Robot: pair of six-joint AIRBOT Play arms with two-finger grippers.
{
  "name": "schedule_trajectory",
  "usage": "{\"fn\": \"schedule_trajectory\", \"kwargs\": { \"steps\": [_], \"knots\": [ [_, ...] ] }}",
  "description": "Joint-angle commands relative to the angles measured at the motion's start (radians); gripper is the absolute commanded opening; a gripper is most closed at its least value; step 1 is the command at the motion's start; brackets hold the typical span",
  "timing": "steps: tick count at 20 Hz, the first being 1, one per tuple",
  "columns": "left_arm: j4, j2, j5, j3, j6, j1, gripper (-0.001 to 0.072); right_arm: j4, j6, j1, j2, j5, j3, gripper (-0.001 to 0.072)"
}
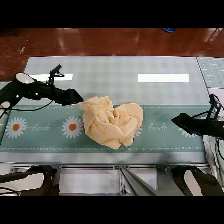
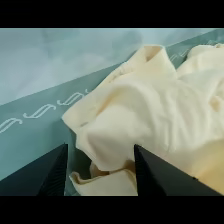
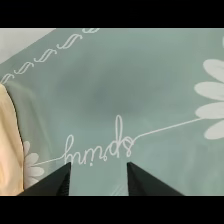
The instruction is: Fold the shirts.
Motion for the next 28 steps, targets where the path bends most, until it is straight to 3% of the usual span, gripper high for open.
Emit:
{"fn": "schedule_trajectory", "kwargs": {
  "steps": [1,4,5,6,9,12,16,20,21,22,23,25,28],
  "knots": [
    [0.034,-0.093,-0.021,0.019,-0.052,-0.036,0.0506,0.002,0.000,0.003,0.001,0.004,-0.001,0.0408],
    [-0.119,-0.148,-0.031,0.020,0.027,-0.080,0.0486,0.004,-0.024,0.003,0.001,0.049,-0.005,0.0408],
    [-0.146,-0.155,-0.031,0.024,0.039,-0.084,0.0293,0.025,-0.035,0.008,0.001,0.068,-0.024,0.0408],
    [-0.153,-0.158,-0.031,0.032,0.041,-0.084,0.0034,0.051,-0.047,0.032,0.001,0.074,-0.052,0.0408],
    [-0.152,-0.158,-0.065,0.058,0.046,-0.072,0.0027,0.148,-0.045,0.183,0.001,0.031,-0.120,0.0408],
    [-0.152,-0.157,-0.090,0.063,0.046,-0.066,0.0027,0.243,-0.007,0.340,-0.045,-0.120,-0.121,0.0408],
    [-0.151,-0.157,-0.107,0.063,0.046,-0.066,0.0027,0.334,-0.030,0.471,-0.251,-0.286,-0.100,0.0408],
    [-0.152,-0.156,-0.121,0.063,0.045,-0.066,0.0027,0.434,-0.129,0.528,-0.494,-0.327,0.022,0.0393],
    [-0.153,-0.154,-0.121,0.065,0.042,-0.065,0.0027,0.459,-0.161,0.550,-0.550,-0.321,0.060,0.0288],
    [-0.153,-0.150,-0.127,0.078,0.022,-0.060,0.0027,0.480,-0.210,0.571,-0.602,-0.295,0.109,0.0085],
    [-0.153,-0.142,-0.152,0.104,0.007,-0.052,0.0027,0.483,-0.269,0.580,-0.631,-0.248,0.168,0.0018],
    [-0.153,-0.098,-0.219,0.208,-0.016,-0.011,0.0027,0.390,-0.274,0.553,-0.616,-0.145,0.338,0.0018],
    [-0.153,0.016,-0.209,0.433,-0.081,0.101,0.0027,0.114,-0.114,0.472,-0.501,-0.046,0.719,0.0017]
  ]
}}
